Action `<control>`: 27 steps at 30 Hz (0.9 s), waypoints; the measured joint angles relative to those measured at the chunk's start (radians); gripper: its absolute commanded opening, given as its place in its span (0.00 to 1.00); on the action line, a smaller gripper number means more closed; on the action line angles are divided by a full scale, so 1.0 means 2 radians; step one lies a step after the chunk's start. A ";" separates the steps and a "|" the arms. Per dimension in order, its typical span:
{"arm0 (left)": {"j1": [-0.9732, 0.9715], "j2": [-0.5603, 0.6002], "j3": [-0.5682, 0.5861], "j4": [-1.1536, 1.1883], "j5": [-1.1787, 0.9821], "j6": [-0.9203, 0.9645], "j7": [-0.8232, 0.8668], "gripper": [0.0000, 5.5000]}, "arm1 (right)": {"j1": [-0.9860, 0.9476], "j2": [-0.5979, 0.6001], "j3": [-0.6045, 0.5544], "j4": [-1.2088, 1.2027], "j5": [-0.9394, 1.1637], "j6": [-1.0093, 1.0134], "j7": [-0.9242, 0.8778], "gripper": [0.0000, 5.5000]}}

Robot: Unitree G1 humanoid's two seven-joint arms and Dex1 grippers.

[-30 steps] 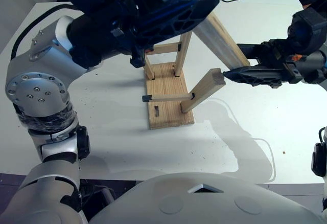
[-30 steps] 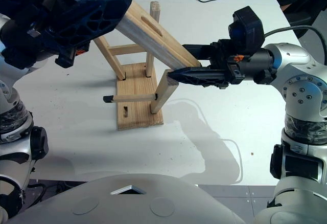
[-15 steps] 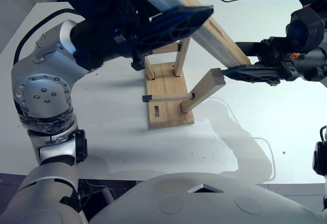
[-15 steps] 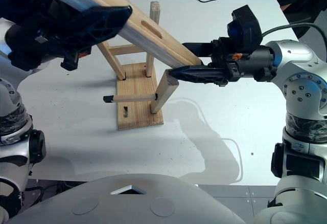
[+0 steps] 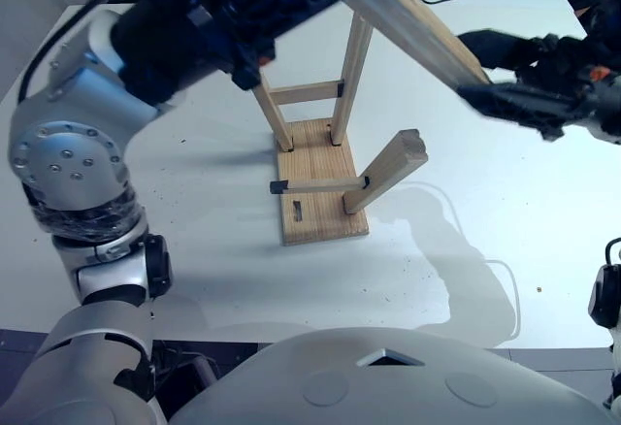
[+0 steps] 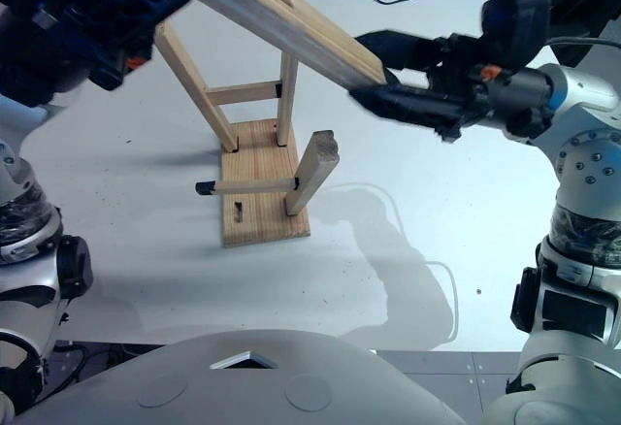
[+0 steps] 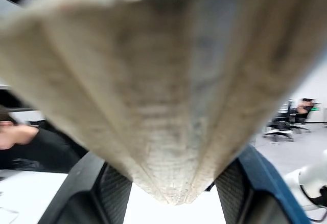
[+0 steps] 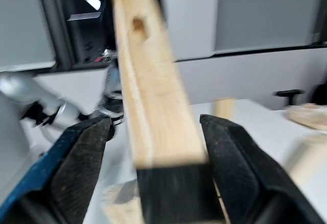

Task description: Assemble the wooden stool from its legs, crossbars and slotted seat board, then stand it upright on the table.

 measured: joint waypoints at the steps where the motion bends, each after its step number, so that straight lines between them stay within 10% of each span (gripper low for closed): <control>1: 0.010 0.018 0.017 0.003 0.000 0.005 -0.006 0.37 | 0.001 0.000 -0.009 0.011 0.000 0.000 -0.002 0.58; 14: 0.218 0.214 0.181 0.048 0.113 0.026 -0.204 0.37 | 0.117 -0.002 -0.053 0.008 -0.041 -0.031 -0.017 0.58; 27: 0.346 0.157 0.126 0.032 0.244 -0.093 -0.299 0.37 | 0.119 -0.011 -0.020 -0.004 -0.080 -0.039 -0.005 0.58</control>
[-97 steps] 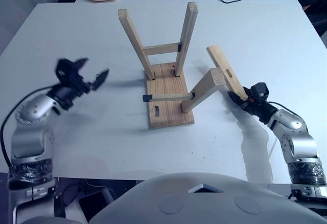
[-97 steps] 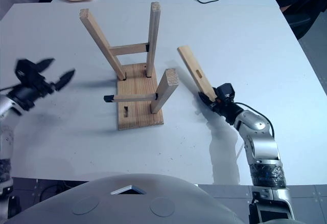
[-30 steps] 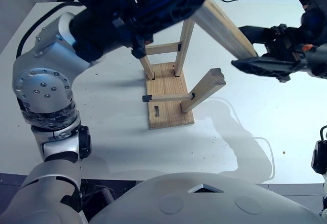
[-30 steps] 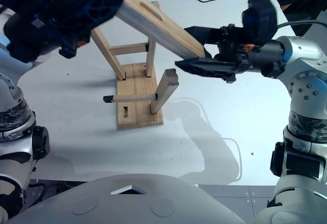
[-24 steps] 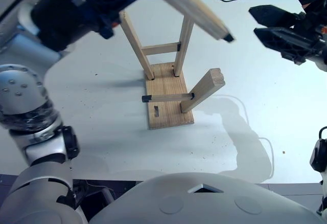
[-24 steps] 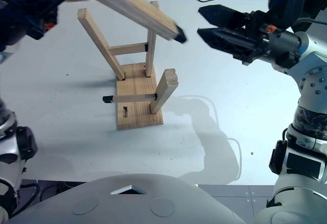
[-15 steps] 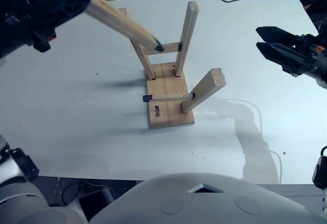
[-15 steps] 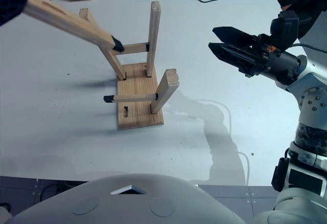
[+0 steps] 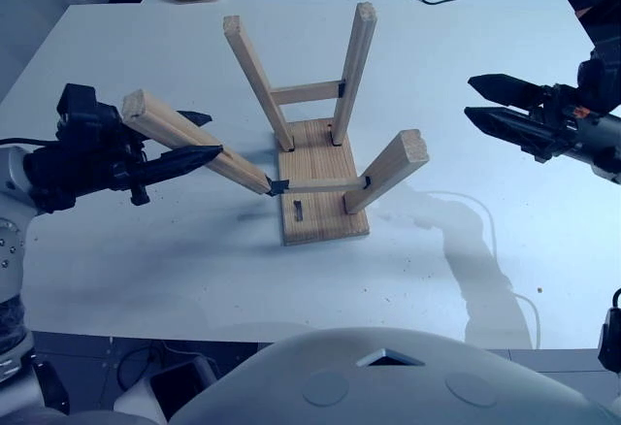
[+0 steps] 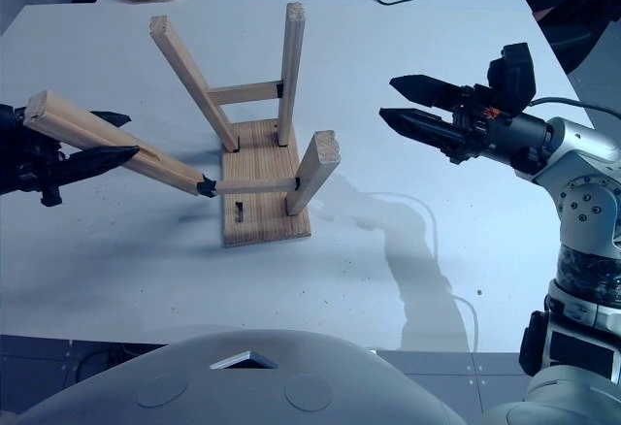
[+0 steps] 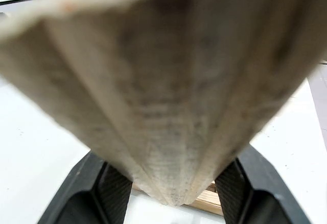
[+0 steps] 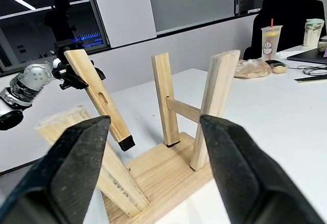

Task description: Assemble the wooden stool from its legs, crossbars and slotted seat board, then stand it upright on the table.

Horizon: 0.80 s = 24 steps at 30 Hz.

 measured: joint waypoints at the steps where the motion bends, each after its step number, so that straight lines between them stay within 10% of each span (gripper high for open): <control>1: 0.005 -0.006 -0.001 -0.001 0.001 -0.007 -0.001 0.37 | -0.003 -0.003 0.001 0.002 -0.001 0.000 0.004 0.58; 24: 0.027 -0.037 -0.031 -0.043 -0.002 -0.037 0.004 0.37 | -0.016 -0.008 0.019 0.014 -0.022 -0.007 0.024 0.58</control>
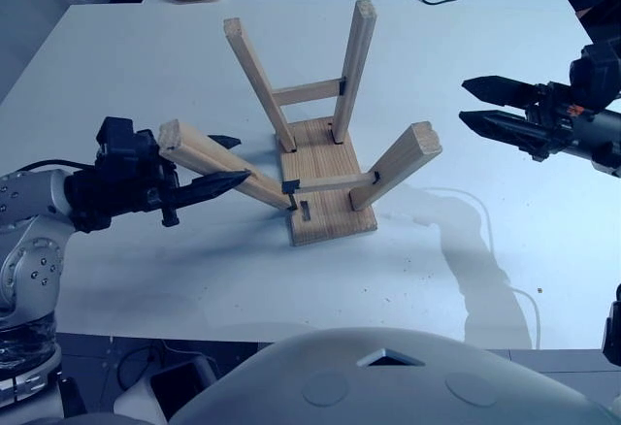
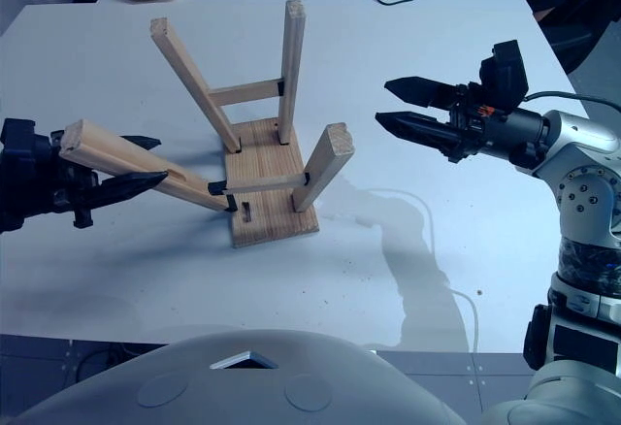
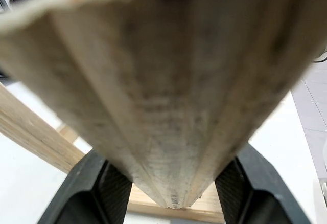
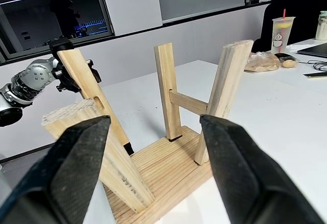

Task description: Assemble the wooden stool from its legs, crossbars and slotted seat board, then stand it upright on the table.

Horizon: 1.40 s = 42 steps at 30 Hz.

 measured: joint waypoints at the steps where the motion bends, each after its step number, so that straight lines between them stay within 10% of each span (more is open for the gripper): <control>1: 0.000 0.000 0.000 -0.002 -0.001 0.001 0.001 0.37 | 0.000 0.000 0.000 0.000 -0.001 -0.002 0.000 0.58; 24: 0.033 -0.005 -0.068 0.016 0.070 -0.095 -0.014 0.37 | 0.002 0.000 0.017 0.005 -0.019 -0.011 0.006 0.58; 42: -0.058 0.036 -0.129 -0.025 0.085 0.008 0.056 0.37 | 0.010 0.008 0.021 -0.003 -0.022 -0.022 0.004 0.58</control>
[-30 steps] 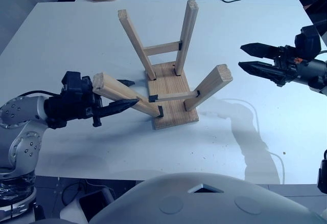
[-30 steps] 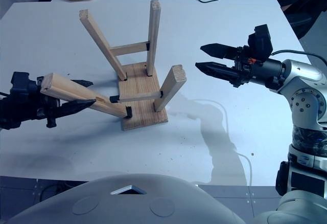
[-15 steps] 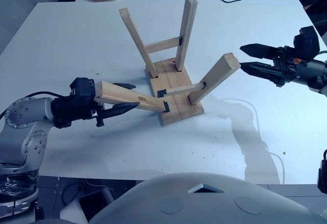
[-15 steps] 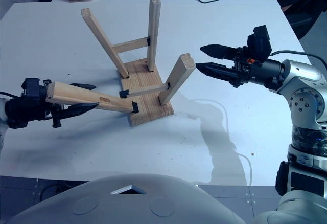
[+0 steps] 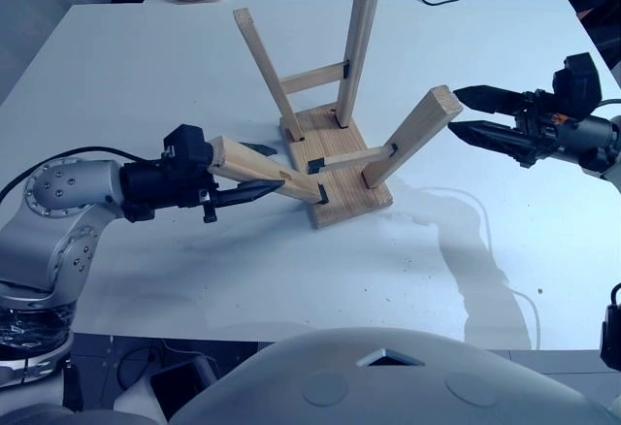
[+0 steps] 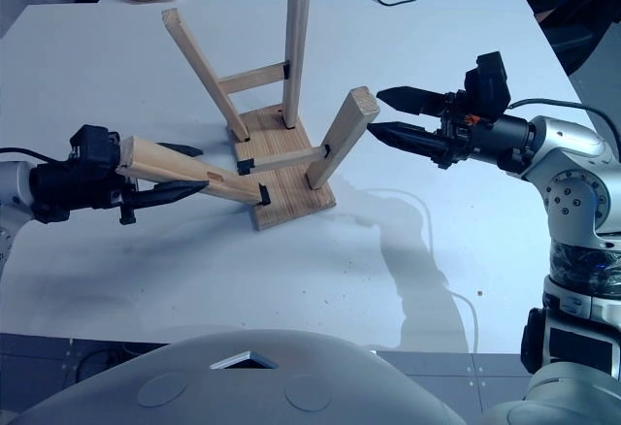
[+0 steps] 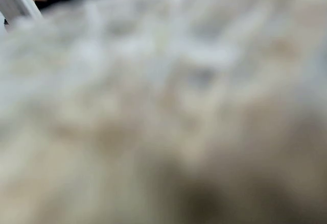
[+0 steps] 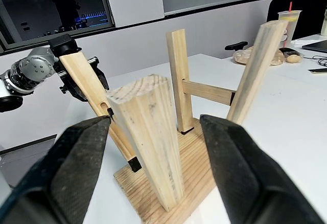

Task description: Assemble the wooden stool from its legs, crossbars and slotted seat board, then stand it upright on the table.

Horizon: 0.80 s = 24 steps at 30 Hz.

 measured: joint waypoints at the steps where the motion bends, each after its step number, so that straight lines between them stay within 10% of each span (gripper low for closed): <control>1: -0.012 0.003 -0.006 0.000 -0.001 0.013 0.004 0.37 | 0.001 0.002 0.001 -0.002 0.000 -0.002 -0.001 0.58; 24: -0.149 0.069 -0.102 0.072 0.010 0.058 -0.050 0.37 | -0.031 0.015 -0.065 0.072 0.044 0.000 -0.044 0.58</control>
